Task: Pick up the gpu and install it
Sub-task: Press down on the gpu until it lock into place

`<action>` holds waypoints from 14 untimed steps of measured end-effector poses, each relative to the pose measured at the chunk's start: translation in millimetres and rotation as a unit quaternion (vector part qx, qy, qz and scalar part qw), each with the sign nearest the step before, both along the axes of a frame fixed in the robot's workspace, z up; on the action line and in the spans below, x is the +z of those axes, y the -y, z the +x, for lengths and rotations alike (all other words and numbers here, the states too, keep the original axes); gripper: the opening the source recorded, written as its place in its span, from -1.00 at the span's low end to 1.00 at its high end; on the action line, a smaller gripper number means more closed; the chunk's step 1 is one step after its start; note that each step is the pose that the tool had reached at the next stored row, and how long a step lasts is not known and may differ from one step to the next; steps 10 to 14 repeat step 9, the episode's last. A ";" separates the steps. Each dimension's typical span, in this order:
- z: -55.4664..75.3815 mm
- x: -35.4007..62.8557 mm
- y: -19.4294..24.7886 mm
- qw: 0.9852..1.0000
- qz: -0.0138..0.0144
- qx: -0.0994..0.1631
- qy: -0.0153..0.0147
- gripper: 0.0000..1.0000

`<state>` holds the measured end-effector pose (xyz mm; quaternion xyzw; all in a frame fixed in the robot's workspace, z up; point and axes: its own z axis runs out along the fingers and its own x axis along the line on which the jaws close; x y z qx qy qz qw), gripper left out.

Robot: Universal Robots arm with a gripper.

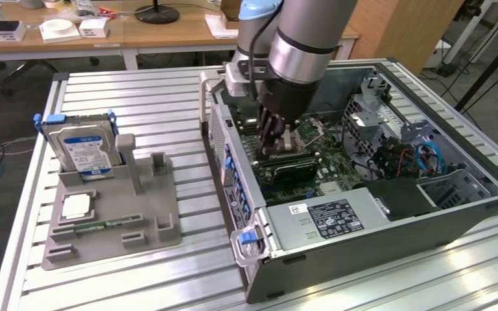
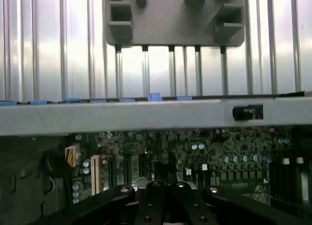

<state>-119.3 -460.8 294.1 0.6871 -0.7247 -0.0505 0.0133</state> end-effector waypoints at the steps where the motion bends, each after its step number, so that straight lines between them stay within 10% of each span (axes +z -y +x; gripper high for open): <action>1: 2.6 0.0 0.0 1.000 0.000 0.000 0.000 -0.79; 14: 4.4 0.0 0.0 1.000 0.000 0.000 0.000 -0.79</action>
